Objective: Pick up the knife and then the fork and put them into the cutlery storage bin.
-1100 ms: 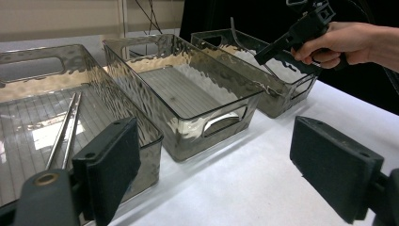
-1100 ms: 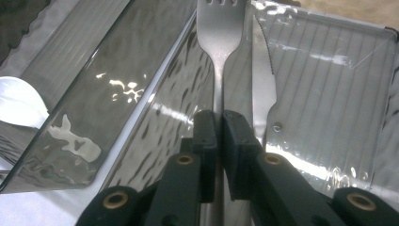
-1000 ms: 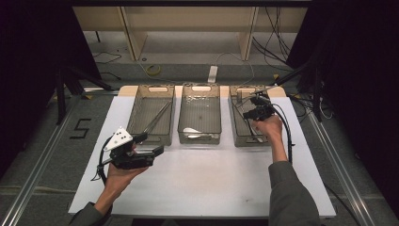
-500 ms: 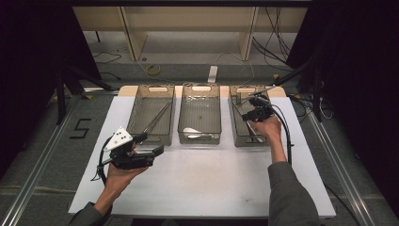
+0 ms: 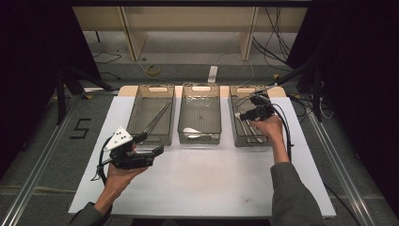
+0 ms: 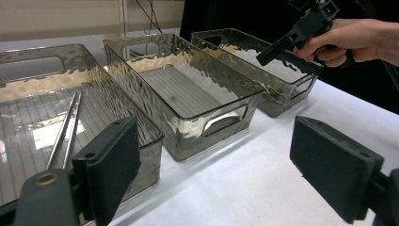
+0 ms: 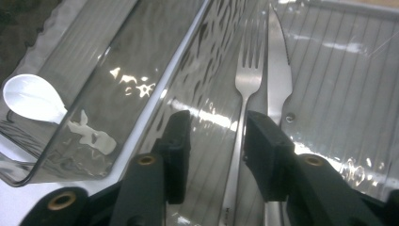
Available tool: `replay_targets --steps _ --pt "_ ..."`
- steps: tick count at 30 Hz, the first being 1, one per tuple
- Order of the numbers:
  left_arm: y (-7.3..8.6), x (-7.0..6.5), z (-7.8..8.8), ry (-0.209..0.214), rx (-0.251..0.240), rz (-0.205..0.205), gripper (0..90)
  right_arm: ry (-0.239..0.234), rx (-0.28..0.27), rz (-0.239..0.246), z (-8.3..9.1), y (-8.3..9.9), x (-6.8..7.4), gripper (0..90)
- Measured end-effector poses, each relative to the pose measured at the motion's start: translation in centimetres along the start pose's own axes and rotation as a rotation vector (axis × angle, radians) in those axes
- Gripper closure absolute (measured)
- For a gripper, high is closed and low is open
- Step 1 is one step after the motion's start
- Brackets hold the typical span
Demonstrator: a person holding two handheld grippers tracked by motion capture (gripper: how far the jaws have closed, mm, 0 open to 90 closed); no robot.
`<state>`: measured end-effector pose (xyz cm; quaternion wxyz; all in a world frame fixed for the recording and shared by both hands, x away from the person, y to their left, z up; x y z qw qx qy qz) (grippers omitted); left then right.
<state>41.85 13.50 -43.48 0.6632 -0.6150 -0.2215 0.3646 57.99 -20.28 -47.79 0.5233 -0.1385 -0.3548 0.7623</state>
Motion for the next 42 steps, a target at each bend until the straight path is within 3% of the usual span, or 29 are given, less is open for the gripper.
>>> replay_targets --steps 9,15,18,24,28,42 --pt "0.0 0.0 0.0 0.001 0.004 0.001 16.0 -0.027 -0.065 0.032 1.7 -0.6 1.2 48.9" --pt "0.1 0.1 0.0 0.003 0.007 0.003 16.0 -0.051 -0.147 0.071 3.3 -0.5 2.8 42.8" --pt "0.1 0.1 0.0 0.0 0.003 0.006 16.0 -0.039 -0.205 0.102 4.3 -0.1 3.7 41.7" --pt "0.1 0.0 -0.1 0.001 0.006 0.004 16.0 -0.084 -0.274 0.101 5.9 1.6 5.1 40.0" --pt "0.1 -0.1 0.0 0.001 0.005 0.002 16.0 -0.09 -0.29 0.101 6.2 2.1 5.6 37.0" --pt "0.1 -0.1 0.0 0.013 0.007 0.011 16.0 -0.204 -0.387 0.1 7.7 4.2 8.7 31.4"
Point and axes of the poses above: each handheld gripper's, and its own axes: z roughly backward along the jaws, y roughly out of its underside, x roughly to its left, the point moved 9 cm from there along -z, roughly forward along the jaws, and after that the axes turned 10 degrees about -x, right-handed, at the moved point
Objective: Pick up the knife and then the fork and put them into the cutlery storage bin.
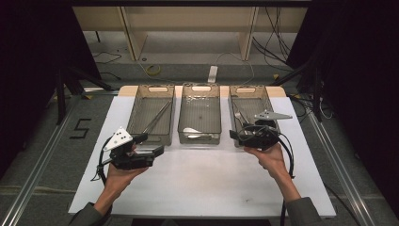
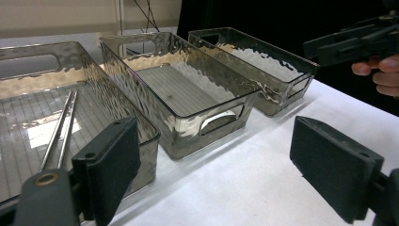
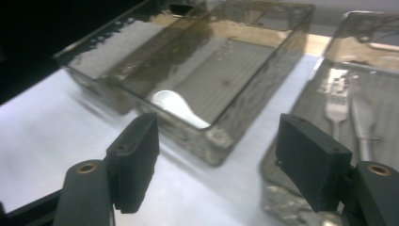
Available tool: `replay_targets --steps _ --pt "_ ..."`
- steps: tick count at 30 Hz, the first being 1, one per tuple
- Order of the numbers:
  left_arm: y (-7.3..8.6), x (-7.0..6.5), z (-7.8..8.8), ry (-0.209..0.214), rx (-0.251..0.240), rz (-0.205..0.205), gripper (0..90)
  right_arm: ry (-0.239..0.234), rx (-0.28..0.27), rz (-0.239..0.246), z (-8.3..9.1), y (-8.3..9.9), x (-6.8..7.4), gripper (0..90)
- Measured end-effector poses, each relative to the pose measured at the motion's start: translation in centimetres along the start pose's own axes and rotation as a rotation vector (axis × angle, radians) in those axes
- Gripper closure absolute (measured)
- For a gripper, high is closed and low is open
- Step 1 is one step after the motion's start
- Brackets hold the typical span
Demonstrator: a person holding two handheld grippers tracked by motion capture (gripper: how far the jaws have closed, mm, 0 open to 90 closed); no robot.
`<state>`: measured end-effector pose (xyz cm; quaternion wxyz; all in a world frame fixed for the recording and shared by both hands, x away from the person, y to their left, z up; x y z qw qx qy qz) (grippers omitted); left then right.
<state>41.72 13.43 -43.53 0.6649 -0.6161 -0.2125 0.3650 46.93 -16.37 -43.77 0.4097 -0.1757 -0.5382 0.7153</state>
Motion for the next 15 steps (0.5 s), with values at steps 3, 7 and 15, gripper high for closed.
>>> replay_targets --steps 3,7,15 --pt "0.0 0.0 0.0 0.003 -0.001 0.01 16.0 -0.013 -0.016 0.013 0.5 0.3 0.6 30.7" --pt "0.0 -0.1 0.0 0.006 -0.001 0.014 15.9 -0.035 -0.03 -0.006 1.1 0.9 1.3 29.8" --pt "0.1 -0.2 -0.1 0.021 0.009 0.009 16.0 -0.046 -0.049 -0.003 2.3 2.4 1.8 29.1"
Point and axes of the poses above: each handheld gripper's, and its own axes: z roughly backward along the jaws, y roughly out of its underside, x roughly to its left, the point moved 9 cm from there along -z, roughly forward along the jaws, and after that the axes turned 10 degrees about -x, right-handed, at the moved point
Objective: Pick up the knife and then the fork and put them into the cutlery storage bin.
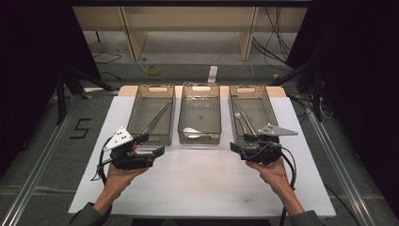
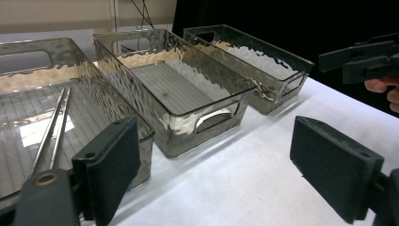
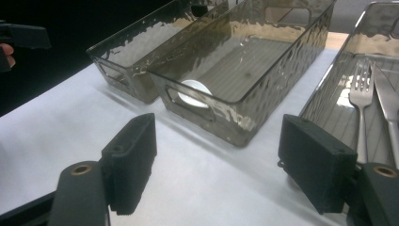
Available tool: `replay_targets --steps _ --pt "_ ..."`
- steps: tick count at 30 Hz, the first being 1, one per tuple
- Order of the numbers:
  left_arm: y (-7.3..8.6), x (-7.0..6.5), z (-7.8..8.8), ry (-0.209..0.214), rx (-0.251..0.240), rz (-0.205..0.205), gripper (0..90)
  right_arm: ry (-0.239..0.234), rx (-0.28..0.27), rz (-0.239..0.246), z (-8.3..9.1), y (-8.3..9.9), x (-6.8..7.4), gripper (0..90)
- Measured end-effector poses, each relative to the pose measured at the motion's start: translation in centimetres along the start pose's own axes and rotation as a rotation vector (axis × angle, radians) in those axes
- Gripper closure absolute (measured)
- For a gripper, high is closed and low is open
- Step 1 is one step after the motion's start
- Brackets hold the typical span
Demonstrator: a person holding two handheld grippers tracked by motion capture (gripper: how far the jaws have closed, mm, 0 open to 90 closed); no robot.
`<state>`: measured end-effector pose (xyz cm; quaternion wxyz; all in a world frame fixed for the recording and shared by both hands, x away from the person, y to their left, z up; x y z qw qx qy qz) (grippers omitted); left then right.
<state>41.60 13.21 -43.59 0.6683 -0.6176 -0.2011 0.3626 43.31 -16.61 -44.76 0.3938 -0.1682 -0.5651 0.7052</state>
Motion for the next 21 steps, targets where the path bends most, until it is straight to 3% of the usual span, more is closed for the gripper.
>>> replay_targets --steps 11,21 --pt "0.1 -0.2 0.0 0.01 0.004 0.004 15.9 0.0 -0.045 -0.008 1.8 0.9 0.7 27.4" --pt "0.3 -0.3 -0.2 0.02 0.019 -0.001 15.9 0.003 -0.047 0.013 2.7 1.6 1.4 24.3"
Point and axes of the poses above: each handheld gripper's, and its own axes: z roughly backward along the jaws, y roughly out of its underside, x roughly to its left, the point moved 9 cm from there along -z, roughly forward along the jaws, and after that the axes turned 10 degrees about -x, right-handed, at the moved point
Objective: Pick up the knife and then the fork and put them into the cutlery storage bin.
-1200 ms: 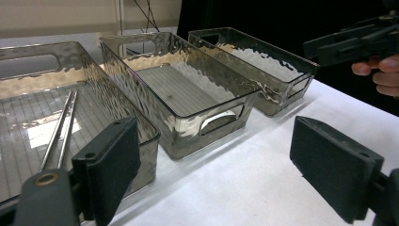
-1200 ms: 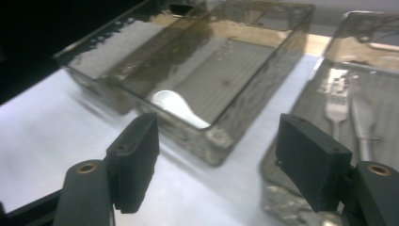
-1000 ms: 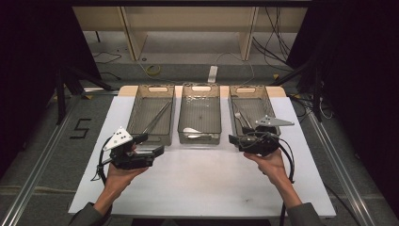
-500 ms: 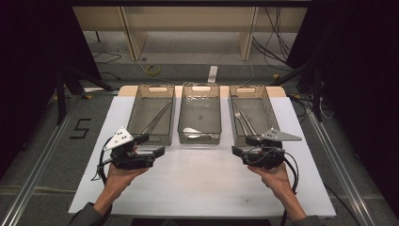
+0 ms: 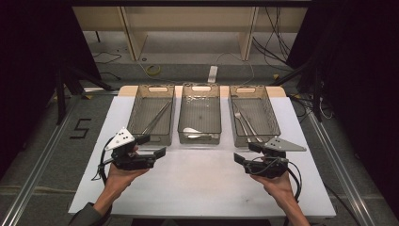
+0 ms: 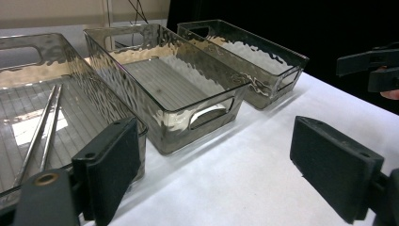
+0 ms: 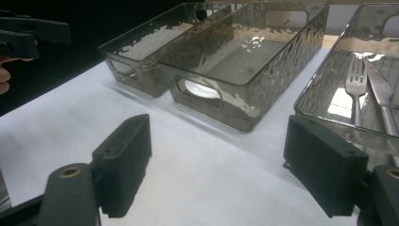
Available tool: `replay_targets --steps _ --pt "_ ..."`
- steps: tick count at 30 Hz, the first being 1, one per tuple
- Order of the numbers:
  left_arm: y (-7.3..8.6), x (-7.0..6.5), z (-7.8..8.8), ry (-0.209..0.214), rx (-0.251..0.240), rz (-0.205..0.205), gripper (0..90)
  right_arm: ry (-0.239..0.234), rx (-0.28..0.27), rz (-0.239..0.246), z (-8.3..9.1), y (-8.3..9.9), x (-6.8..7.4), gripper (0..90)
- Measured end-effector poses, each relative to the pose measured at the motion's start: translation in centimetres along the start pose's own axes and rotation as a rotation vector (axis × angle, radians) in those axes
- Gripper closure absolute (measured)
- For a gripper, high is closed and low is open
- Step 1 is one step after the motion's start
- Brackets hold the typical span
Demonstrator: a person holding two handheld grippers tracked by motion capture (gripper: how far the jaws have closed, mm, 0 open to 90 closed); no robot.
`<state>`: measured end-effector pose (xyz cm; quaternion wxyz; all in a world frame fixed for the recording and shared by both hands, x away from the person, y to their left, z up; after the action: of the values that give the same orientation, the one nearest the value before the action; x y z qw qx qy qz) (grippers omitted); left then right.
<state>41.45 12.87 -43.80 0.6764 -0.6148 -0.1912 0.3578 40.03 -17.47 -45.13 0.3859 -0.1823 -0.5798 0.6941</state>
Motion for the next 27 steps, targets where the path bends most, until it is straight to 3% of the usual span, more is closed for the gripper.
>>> replay_targets --steps 14,27 --pt "0.2 -0.2 0.0 0.013 0.013 0.004 15.9 0.013 -0.011 -0.009 1.4 1.2 0.0 23.3" --pt "0.4 -0.3 0.1 0.029 0.026 0.006 15.9 0.035 -0.023 0.014 2.9 1.9 0.4 20.3"
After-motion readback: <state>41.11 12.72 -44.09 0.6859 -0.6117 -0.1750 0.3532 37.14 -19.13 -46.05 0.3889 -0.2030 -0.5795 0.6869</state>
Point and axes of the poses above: each handheld gripper's, and its own axes: z roughly backward along the jaws, y roughly out of its underside, x roughly to its left, the point moved 9 cm from there along -z, roughly forward along the jaws, and after that the axes turned 10 degrees about -x, right-handed, at the moved point
